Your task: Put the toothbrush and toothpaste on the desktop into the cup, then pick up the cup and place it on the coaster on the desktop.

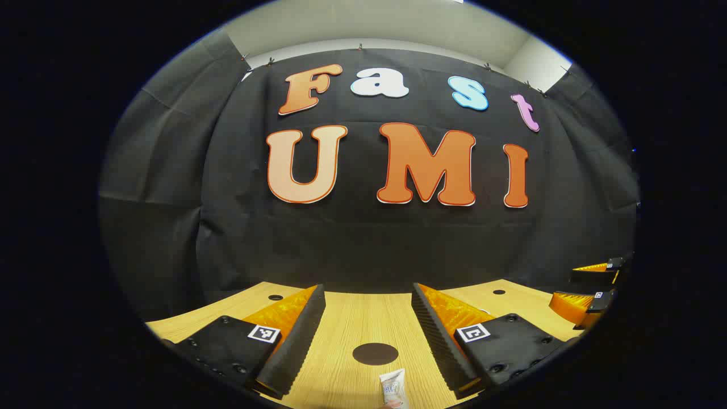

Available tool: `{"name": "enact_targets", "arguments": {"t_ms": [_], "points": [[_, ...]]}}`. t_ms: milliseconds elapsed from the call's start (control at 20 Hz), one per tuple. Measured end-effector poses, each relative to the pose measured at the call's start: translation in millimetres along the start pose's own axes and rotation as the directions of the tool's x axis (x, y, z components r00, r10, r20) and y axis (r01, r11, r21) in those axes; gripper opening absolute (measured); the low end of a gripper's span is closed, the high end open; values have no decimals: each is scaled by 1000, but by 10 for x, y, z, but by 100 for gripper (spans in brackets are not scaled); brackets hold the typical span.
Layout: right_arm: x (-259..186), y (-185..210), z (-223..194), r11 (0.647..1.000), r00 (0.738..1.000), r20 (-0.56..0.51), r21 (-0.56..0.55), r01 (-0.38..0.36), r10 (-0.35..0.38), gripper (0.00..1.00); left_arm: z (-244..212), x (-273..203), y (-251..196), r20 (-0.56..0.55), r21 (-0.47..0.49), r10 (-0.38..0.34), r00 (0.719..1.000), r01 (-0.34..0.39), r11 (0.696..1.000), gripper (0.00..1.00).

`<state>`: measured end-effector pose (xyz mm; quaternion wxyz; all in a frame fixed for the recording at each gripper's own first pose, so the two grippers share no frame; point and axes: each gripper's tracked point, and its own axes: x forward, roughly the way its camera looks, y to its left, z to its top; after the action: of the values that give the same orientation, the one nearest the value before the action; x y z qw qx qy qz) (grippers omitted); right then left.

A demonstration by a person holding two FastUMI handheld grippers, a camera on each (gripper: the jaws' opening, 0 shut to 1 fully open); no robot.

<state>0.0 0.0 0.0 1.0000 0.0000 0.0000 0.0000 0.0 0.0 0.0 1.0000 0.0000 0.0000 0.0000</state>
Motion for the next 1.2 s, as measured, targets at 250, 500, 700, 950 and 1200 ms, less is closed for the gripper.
{"name": "enact_targets", "arguments": {"t_ms": [250, 500, 700, 950, 1200], "points": [[15, 89, 129, 1000, 1000, 17, 24, -16, 16, 90, 41, -3, -4, 1, 4, 0, 1000, 0, 1000, 97], [43, 141, 100, 999, 1000, 8, 29, -28, 27, 90, -47, 15, -31, -25, 11, -6, 1000, 7, 1000, 100], [77, 135, -19, 999, 999, -33, 31, -21, 22, 90, -115, 32, -93, -63, 14, -29, 998, 30, 999, 97], [77, 171, -368, 998, 989, -149, 65, -15, 24, 84, -316, 36, -191, -136, 20, -61, 989, 64, 998, 97], [24, 208, -784, 994, 953, -299, 106, -6, 37, 80, -667, 14, -319, -251, 48, -94, 964, 109, 993, 97]]}}
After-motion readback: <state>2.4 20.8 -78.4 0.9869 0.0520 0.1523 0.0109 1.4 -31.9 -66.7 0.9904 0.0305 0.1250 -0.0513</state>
